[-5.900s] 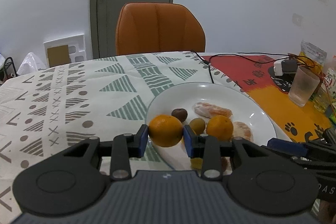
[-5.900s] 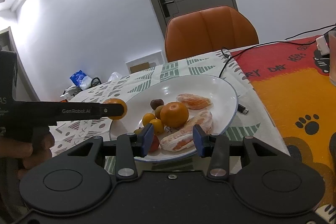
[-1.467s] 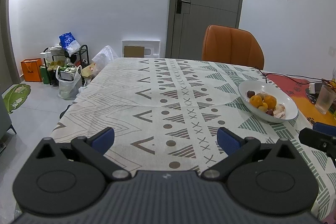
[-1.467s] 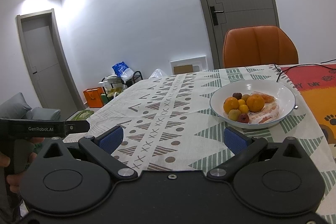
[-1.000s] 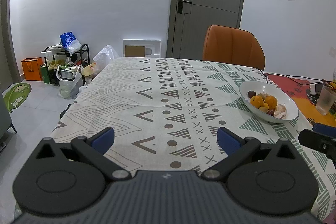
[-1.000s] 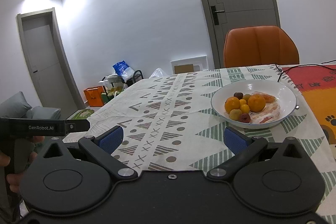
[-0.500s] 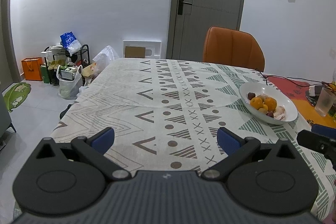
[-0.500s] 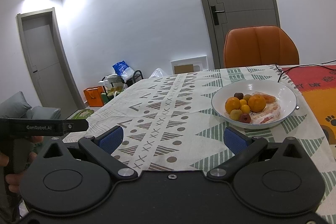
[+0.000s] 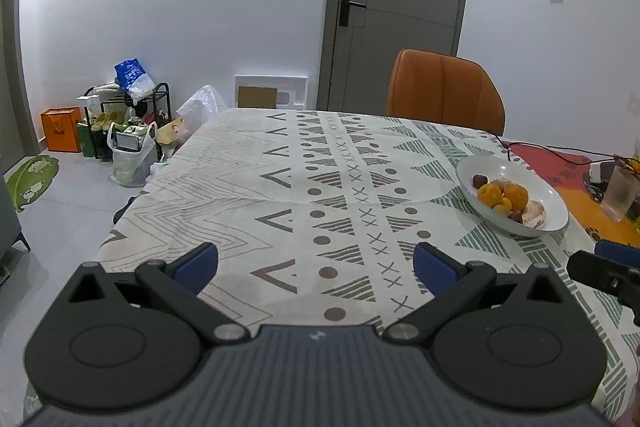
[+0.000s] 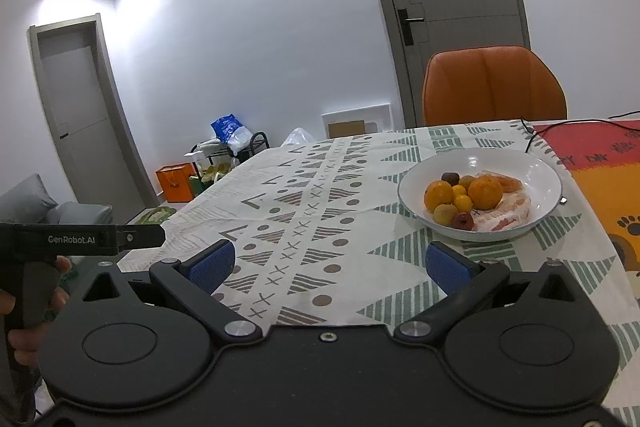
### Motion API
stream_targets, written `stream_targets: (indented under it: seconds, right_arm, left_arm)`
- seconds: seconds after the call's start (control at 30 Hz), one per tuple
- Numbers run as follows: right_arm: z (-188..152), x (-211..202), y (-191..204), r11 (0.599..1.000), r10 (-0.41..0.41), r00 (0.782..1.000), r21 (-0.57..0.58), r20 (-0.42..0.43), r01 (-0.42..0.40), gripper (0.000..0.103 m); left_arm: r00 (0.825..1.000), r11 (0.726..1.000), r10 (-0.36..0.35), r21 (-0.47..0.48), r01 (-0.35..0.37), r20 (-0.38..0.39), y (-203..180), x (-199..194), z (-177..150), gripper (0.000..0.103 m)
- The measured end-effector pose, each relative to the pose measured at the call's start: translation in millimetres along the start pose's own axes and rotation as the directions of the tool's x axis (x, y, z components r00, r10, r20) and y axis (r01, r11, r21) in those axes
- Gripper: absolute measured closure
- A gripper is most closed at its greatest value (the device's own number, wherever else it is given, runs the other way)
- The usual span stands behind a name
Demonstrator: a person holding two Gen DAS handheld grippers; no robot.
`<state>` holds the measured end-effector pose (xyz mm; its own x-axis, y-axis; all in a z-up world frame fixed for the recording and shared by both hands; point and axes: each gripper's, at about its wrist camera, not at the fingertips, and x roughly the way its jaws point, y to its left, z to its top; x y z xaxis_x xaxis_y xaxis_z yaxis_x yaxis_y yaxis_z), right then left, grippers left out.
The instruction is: Organize fruits
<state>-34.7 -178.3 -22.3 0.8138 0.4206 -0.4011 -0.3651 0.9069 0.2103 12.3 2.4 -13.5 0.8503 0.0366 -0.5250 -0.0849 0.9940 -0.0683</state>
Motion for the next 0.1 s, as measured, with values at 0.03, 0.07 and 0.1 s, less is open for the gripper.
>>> stream_targets:
  seconds: [0.03,0.07,0.1]
  right_arm:
    - [0.0,-0.5,-1.5,1.0,-0.002,1.0,0.003,0.001,0.002,0.0]
    - [-0.1,-1.1,-2.2,1.0,-0.003,1.0,0.007,0.001,0.003,0.0]
    - [0.0,-1.7,-3.0,1.0,-0.004,1.0,0.01,0.002,0.004,0.0]
  left_arm:
    - [1.0,1.0,-0.001,0.002,0.001,0.0,-0.8,0.2,0.0,0.0]
    - [1.0,1.0,-0.003,0.005,0.003,-0.001,-2.0,0.1,0.0,0.0]
    - [1.0,1.0,-0.004,0.008,0.004,-0.002,-2.9,0.0,0.2,0.0]
